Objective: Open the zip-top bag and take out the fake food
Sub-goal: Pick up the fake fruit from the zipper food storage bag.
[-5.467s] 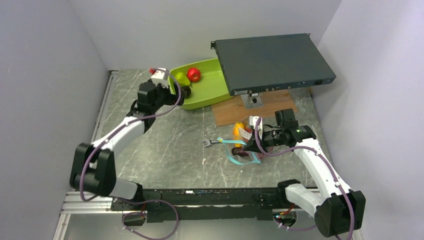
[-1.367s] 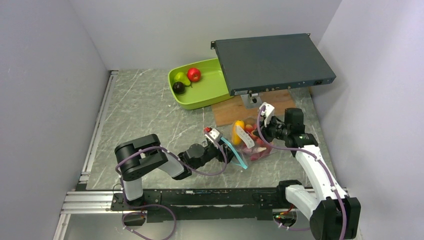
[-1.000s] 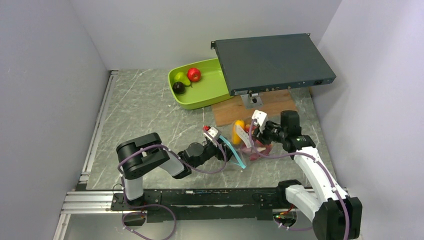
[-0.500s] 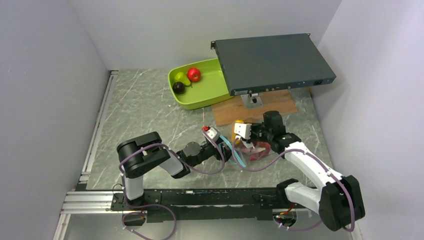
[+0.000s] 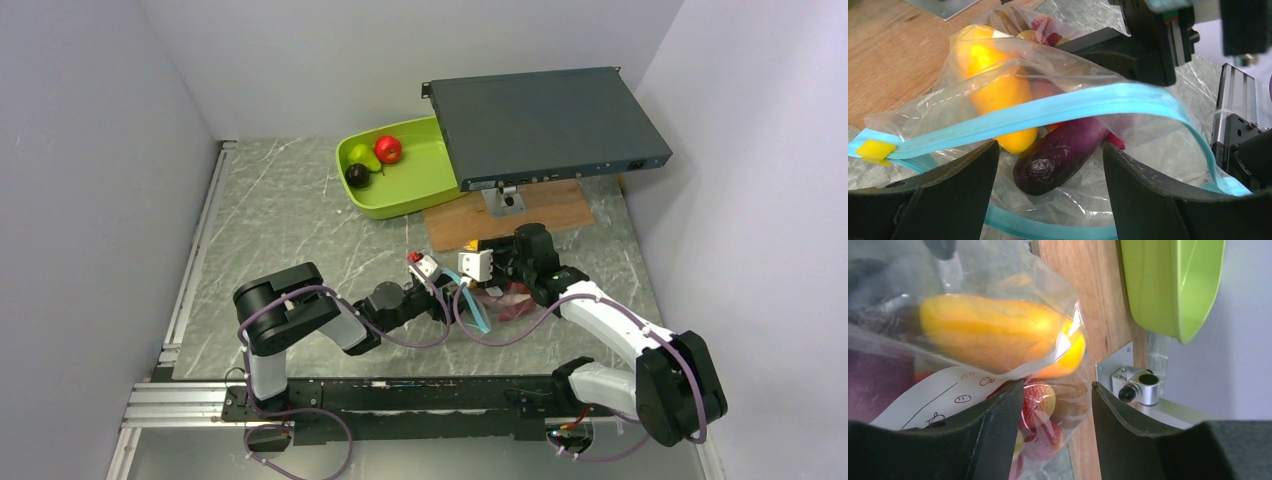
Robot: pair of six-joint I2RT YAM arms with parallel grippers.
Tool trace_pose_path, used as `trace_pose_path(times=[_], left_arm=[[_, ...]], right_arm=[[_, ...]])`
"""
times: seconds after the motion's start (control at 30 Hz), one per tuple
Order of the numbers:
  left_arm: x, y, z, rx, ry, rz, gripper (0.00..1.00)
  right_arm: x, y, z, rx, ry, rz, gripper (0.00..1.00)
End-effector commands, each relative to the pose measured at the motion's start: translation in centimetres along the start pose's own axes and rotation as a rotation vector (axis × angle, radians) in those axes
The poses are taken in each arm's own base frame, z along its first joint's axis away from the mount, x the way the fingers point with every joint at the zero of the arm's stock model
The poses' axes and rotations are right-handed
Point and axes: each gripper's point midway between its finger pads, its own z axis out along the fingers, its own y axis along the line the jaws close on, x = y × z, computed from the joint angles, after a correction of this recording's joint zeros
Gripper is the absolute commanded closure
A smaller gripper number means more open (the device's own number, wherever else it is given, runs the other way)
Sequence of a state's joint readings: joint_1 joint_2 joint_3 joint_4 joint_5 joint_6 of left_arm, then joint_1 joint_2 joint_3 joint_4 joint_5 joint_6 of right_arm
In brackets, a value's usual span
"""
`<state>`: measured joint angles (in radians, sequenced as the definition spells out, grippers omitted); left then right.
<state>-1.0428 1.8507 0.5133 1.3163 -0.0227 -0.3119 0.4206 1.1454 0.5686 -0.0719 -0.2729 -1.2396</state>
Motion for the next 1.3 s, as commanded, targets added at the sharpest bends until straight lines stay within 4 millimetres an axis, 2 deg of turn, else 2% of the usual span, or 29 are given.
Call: trace_pose_path(times=[0.0, 0.13, 0.37, 0.5, 0.67, 0.8, 1.0, 1.1, 1.27], left_arm=[[-1.5, -0.2, 0.8, 0.016, -0.037, 0.012, 0.19], [-1.3, -0.3, 0.9, 0.026, -0.029, 0.014, 0.19], [-1.0, 0.3, 0.8, 0.01, -0.017, 0.021, 0.19], [-0.7, 0.4, 0.9, 0.008, -0.011, 0.016, 0.19], [-0.5, 0.4, 1.0, 0.008, -0.01, -0.005, 0.2], [-0.3, 0.3, 1.3, 0.01, -0.006, -0.026, 0.22], [0.1, 0.4, 1.8, 0.002, 0.009, -0.035, 0.24], [0.3, 0.5, 1.9, -0.001, 0.018, -0.022, 0.24], [0.6, 1.1, 2.6, -0.019, 0.029, 0.018, 0.24]], right_arm=[[0.1, 4.7, 0.1, -0.16, -0.033, 0.009, 0.44], [-0.5, 6.8, -0.3, -0.247, -0.068, 0.029, 0.43], [-2.5, 7.6, -1.1, -0.316, -0.16, 0.112, 0.49], [-3.6, 6.2, -1.9, -0.3, -0.22, 0.204, 0.55], [-4.6, 3.7, -3.3, -0.225, -0.293, 0.325, 0.55], [-3.3, 1.4, -3.2, -0.121, -0.246, 0.395, 0.51], [-0.8, 0.4, -2.2, -0.02, -0.148, 0.415, 0.38], [-0.6, -0.2, -1.9, -0.002, -0.141, 0.445, 0.34], [-0.5, 0.2, -1.4, -0.024, -0.139, 0.477, 0.3]])
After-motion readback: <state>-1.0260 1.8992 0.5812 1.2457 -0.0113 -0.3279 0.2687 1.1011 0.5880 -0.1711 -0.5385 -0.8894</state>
